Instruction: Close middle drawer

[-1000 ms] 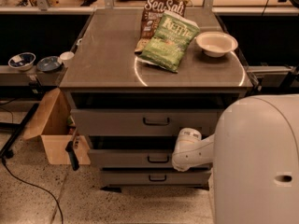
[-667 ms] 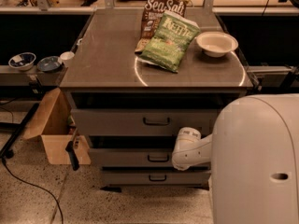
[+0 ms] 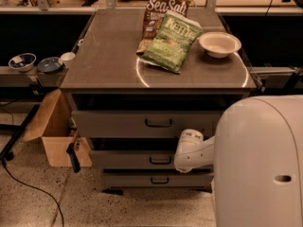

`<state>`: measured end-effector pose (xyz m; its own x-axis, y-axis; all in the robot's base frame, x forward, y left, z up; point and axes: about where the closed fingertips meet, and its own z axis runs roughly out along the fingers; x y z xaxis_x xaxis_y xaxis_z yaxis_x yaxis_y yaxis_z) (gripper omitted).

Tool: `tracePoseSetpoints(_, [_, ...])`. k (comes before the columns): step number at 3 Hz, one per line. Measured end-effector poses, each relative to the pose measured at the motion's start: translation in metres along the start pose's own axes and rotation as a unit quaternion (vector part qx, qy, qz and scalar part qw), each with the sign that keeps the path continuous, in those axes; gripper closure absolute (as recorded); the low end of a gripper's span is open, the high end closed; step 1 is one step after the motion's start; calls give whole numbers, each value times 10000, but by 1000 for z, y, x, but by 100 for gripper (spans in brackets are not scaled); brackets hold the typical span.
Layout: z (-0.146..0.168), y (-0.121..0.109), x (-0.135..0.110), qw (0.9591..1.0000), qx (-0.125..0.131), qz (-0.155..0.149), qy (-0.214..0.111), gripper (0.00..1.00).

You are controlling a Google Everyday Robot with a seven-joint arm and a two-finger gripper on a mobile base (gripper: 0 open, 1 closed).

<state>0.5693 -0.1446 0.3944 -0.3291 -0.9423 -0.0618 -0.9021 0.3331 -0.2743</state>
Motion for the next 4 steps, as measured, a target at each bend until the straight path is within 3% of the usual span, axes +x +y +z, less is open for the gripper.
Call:
tracePoseSetpoints(2, [-8, 10, 7, 10000, -33, 64, -58, 12])
tracePoseSetpoints(3, [-29, 34, 23, 9996, -107, 192, -153, 0])
tracePoseSetpoints(4, [-29, 35, 23, 9996, -107, 192, -153, 0])
